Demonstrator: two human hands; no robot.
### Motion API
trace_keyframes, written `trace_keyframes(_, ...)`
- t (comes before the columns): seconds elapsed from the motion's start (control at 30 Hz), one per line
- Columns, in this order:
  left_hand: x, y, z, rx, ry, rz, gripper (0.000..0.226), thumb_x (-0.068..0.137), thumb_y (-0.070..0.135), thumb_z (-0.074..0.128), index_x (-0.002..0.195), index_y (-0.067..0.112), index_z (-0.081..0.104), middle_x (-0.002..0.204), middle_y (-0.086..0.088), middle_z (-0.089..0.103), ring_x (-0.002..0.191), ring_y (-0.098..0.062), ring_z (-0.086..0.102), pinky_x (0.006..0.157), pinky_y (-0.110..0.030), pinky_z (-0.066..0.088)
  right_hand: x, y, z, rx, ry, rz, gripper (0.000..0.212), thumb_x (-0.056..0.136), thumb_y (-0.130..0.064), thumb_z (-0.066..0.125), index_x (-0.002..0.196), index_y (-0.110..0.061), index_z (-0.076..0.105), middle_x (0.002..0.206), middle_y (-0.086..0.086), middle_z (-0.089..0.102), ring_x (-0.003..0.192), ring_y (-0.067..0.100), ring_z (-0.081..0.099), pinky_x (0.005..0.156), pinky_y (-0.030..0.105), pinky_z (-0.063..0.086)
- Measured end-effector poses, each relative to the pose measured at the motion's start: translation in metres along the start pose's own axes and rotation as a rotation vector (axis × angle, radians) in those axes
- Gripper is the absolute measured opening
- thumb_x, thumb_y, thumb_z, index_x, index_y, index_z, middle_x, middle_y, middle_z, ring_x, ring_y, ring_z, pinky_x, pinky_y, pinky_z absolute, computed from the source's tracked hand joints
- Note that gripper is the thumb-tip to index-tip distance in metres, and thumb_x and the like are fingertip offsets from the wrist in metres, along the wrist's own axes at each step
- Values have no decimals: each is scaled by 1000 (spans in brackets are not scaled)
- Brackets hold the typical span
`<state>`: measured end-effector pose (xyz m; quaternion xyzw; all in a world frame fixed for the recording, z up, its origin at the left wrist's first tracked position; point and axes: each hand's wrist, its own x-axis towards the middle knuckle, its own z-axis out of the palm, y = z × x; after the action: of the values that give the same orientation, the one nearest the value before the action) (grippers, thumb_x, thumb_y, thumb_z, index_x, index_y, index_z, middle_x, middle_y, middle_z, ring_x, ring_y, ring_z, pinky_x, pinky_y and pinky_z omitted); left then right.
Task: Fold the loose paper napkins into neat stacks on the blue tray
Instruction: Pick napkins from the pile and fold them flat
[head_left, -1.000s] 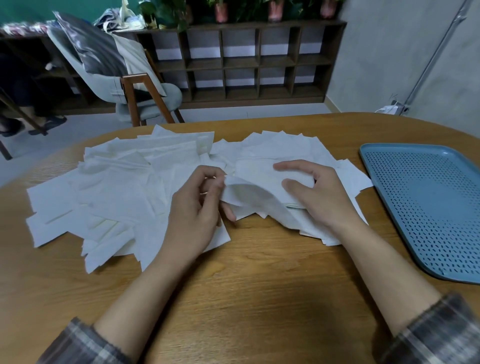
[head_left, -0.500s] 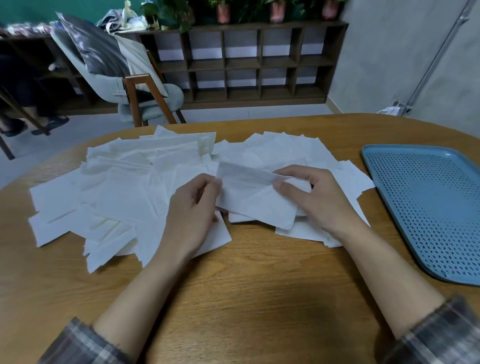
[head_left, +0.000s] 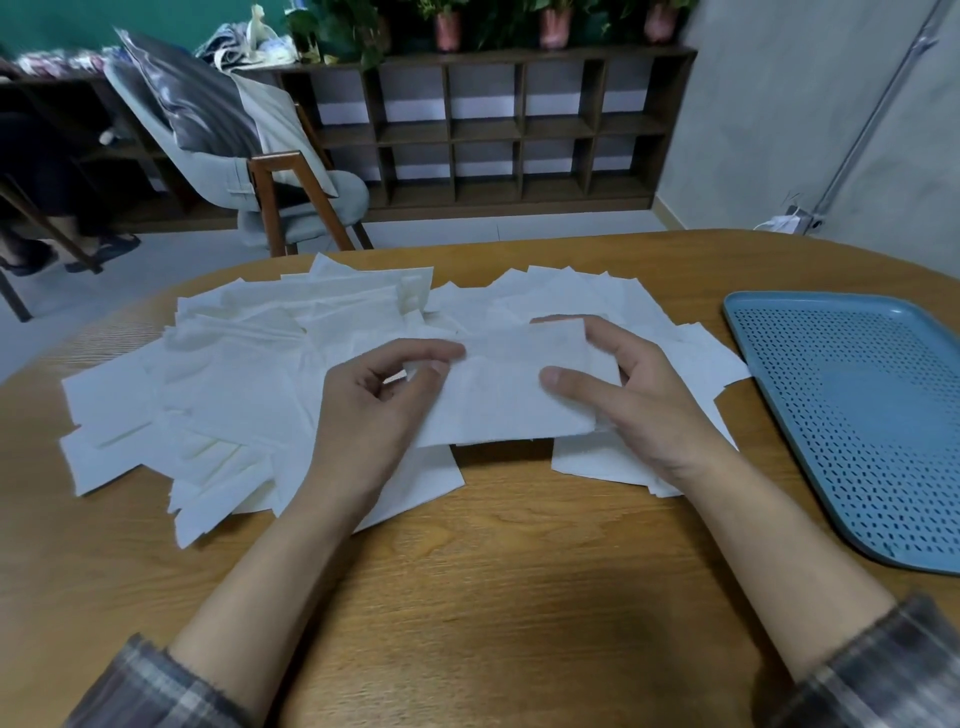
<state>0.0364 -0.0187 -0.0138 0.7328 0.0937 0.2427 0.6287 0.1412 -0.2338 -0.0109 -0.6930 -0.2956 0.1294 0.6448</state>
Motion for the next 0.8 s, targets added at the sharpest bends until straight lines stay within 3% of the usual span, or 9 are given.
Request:
trace_keyframes(0.03, 1, 0, 0, -30, 17, -26, 20, 100, 8, 68, 100, 21, 83, 103, 6, 81, 90, -14, 72, 81, -27, 54, 0, -1, 1, 17, -1, 2, 34, 95, -15, 74, 126, -28, 70, 125, -17, 74, 121, 1, 66, 102, 21, 50)
trace_keyframes(0.1, 1, -1, -1, -50, 14, -65, 16, 97, 14, 74, 104, 24, 84, 101, 0, 81, 85, -34, 70, 83, -42, 58, -1, -3, 2, 12, 2, 6, 30, 94, -16, 74, 121, -30, 69, 117, -26, 74, 116, -8, 66, 97, 12, 48)
trace_keyframes(0.17, -2, -1, 1, -64, -26, -82, 15, 94, 16, 78, 106, 25, 84, 102, -3, 81, 84, -45, 68, 84, -51, 59, -2, -1, 3, 24, -7, 20, 35, 91, -24, 75, 126, -27, 70, 123, -16, 75, 120, 3, 68, 104, 25, 50)
trace_keyframes(0.23, -4, 1, 5, -47, -53, -87, 15, 92, 15, 81, 103, 24, 84, 100, 1, 81, 75, -32, 69, 76, -37, 56, -3, -2, 4, 43, 1, 45, 39, 88, -30, 75, 127, -26, 71, 124, -9, 76, 118, 10, 70, 102, 32, 53)
trace_keyframes(0.33, -6, 3, 8, -41, -69, -93, 15, 91, 11, 81, 103, 20, 84, 86, 3, 80, 58, -14, 60, 66, -21, 46, -2, -1, 4, 60, -9, 65, 33, 94, -22, 73, 127, -26, 71, 122, -8, 77, 115, 11, 72, 94, 25, 56)
trace_keyframes(0.43, -6, 1, 8, -34, -72, -92, 16, 90, 13, 82, 104, 20, 83, 83, 2, 79, 59, -13, 62, 67, -21, 49, -1, -2, 6, 56, -7, 83, 30, 99, -18, 70, 128, -26, 71, 122, -10, 77, 115, 9, 72, 92, 24, 55)
trace_keyframes(0.57, -7, 0, 11, -21, -59, -91, 16, 90, 10, 81, 105, 17, 83, 67, 9, 70, 40, -2, 43, 55, -10, 39, 0, -3, 7, 65, -2, 78, 30, 101, -16, 68, 129, -27, 71, 124, -15, 75, 116, 5, 70, 91, 20, 55)
trace_keyframes(0.73, -9, 4, 12, -9, -52, -84, 16, 91, 6, 80, 106, 11, 81, 64, 14, 69, 38, 1, 48, 52, -5, 37, 0, -3, 7, 44, -3, 48, 39, 105, -14, 62, 137, -35, 64, 130, -16, 72, 122, 6, 67, 96, 22, 55)
trace_keyframes(0.8, -8, 3, 11, 49, -56, -67, 15, 90, 12, 82, 103, 20, 83, 58, 0, 61, 40, -6, 43, 54, -11, 37, 1, -3, 7, 15, 6, 20, 45, 106, -16, 61, 142, -42, 59, 139, -23, 64, 132, 0, 58, 104, 20, 50)
